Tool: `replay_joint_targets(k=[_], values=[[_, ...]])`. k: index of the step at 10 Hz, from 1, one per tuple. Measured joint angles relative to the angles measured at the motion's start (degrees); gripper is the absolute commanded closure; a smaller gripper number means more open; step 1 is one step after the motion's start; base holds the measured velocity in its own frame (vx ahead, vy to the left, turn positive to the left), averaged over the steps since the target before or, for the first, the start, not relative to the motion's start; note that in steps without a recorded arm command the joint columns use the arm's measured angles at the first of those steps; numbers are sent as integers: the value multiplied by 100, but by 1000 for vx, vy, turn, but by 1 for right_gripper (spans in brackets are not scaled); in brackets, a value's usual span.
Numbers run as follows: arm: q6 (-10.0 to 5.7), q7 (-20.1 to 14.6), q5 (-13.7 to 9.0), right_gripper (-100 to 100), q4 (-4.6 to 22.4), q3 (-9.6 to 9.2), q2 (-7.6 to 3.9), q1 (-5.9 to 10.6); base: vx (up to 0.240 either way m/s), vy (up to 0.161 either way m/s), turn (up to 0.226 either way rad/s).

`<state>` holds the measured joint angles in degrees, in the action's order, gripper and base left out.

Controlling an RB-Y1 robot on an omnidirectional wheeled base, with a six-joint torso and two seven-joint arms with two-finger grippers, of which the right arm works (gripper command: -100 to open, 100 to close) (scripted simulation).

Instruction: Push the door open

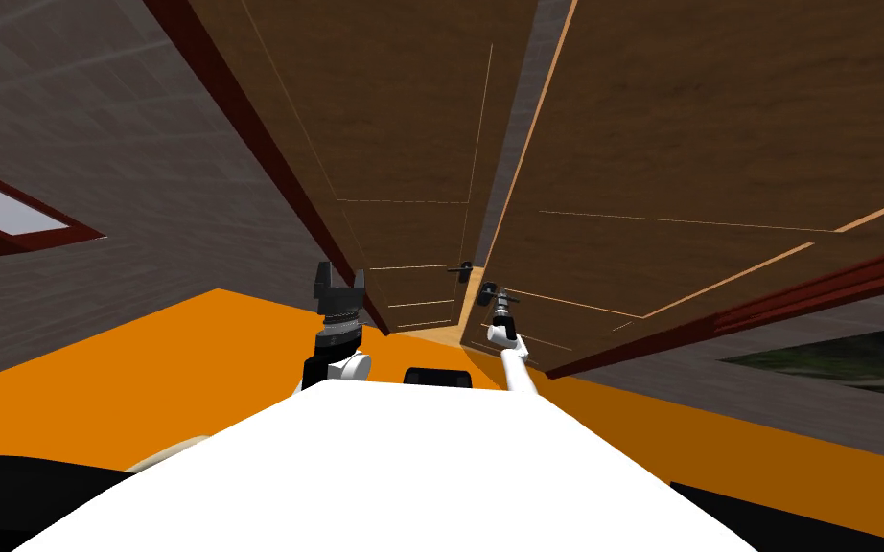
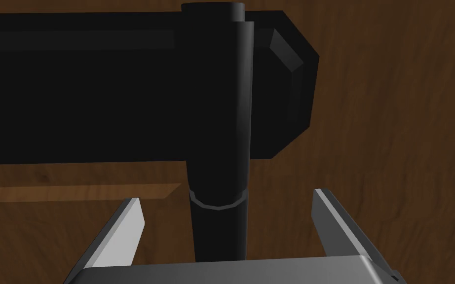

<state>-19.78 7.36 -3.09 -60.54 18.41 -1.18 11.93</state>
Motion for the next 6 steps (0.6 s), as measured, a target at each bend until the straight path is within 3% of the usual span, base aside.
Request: replay_joint_targets(k=[5,6], values=[[17,-5,-1,100,13,-5,3,-13,-17,3,1],[19,-5,-1,100,15,-5,4,-16,7,-34,102]])
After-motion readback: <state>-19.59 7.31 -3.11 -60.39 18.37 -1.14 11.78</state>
